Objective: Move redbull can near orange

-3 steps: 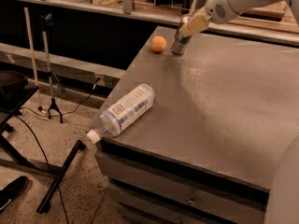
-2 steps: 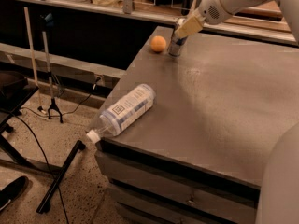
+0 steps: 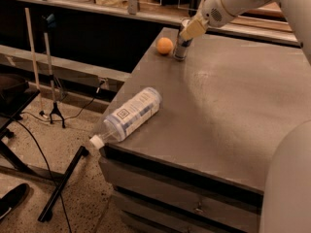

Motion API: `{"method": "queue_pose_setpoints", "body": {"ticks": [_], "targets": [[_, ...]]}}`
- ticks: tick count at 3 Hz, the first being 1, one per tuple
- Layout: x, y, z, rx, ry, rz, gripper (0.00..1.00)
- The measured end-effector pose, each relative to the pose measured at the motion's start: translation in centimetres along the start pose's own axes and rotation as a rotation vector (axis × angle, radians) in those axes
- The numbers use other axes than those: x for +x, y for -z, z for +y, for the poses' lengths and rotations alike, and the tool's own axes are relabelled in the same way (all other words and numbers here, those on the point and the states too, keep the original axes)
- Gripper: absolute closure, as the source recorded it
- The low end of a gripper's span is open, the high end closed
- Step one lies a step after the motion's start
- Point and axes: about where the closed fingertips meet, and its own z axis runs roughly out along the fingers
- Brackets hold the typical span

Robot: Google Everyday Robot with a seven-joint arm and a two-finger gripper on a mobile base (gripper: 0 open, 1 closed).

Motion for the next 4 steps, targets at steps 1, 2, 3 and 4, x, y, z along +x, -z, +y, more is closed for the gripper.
{"method": "queue_pose_setpoints", "body": {"ticks": [1,2,3,4], "targets": [[0.0,-0.4,0.1,-0.006,0.0,0.002,0.12],[0.0,-0.8,0.3,-0.011,0.0,0.003,0.0],[0.2,-0.7,0.3,-0.011,0.001,0.007,0.0],[1.1,0.3,0.0,0.004,0.002,0.034,0.0]]}}
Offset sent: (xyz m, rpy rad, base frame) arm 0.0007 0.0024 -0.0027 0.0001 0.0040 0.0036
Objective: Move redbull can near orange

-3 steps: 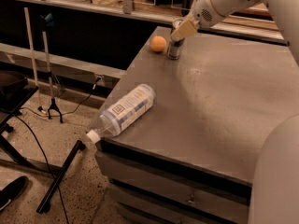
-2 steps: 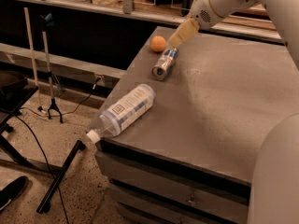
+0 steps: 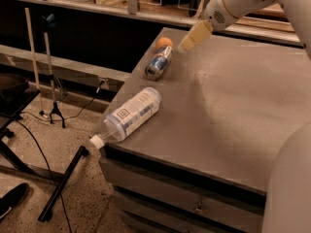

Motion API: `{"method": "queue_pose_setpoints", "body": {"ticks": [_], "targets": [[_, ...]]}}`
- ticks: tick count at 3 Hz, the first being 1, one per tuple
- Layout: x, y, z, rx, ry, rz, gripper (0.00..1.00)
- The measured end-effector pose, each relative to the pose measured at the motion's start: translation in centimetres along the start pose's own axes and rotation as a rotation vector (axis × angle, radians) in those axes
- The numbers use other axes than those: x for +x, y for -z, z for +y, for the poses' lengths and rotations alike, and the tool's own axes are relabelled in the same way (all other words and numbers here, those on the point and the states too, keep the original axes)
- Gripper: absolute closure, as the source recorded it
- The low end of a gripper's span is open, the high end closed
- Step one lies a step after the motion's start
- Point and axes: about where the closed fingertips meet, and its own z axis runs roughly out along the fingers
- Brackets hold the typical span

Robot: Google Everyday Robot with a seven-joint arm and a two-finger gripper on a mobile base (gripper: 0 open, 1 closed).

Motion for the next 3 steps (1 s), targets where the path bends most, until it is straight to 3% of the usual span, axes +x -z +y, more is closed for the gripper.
{"method": "queue_pose_setpoints", "body": {"ticks": [2,3], "targets": [[3.7,2.3,-0.5,0.012,-0.001,0.135,0.0],[3.7,2.3,-0.5,0.012,-0.001,0.135,0.0]]}}
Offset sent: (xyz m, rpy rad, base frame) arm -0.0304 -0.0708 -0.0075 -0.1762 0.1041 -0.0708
